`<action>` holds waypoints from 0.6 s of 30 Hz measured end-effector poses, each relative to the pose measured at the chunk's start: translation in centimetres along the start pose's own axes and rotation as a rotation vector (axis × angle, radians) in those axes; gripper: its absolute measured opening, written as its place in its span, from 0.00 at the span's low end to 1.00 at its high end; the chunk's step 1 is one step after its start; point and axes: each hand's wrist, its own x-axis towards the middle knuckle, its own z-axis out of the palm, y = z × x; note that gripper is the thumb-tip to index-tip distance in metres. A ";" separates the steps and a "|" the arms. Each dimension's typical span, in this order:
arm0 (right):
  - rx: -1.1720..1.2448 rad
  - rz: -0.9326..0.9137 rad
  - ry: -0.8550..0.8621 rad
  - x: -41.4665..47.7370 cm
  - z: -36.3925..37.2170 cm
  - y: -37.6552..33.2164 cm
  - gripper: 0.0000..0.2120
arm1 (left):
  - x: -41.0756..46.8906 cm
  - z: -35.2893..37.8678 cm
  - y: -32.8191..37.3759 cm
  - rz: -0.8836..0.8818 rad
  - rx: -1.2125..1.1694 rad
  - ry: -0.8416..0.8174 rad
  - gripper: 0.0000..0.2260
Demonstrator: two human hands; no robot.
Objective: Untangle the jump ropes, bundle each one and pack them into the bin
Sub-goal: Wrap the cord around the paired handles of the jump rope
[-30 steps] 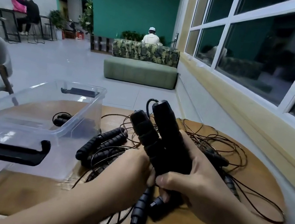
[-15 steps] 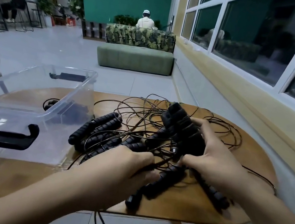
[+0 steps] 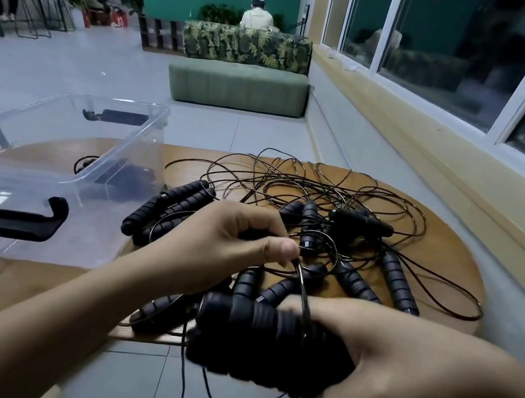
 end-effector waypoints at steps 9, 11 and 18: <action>0.403 -0.043 0.579 1.8 -2.2 1.8 0.29 | 0.7 3.5 -2.6 -0.111 0.184 0.056 0.15; 0.346 0.004 0.706 2.4 -2.4 2.2 0.30 | 0.7 4.0 -2.3 -0.135 0.251 0.046 0.17; 0.268 0.033 0.954 2.7 -4.0 2.9 0.33 | -1.2 3.5 -0.3 -0.143 0.429 -0.084 0.14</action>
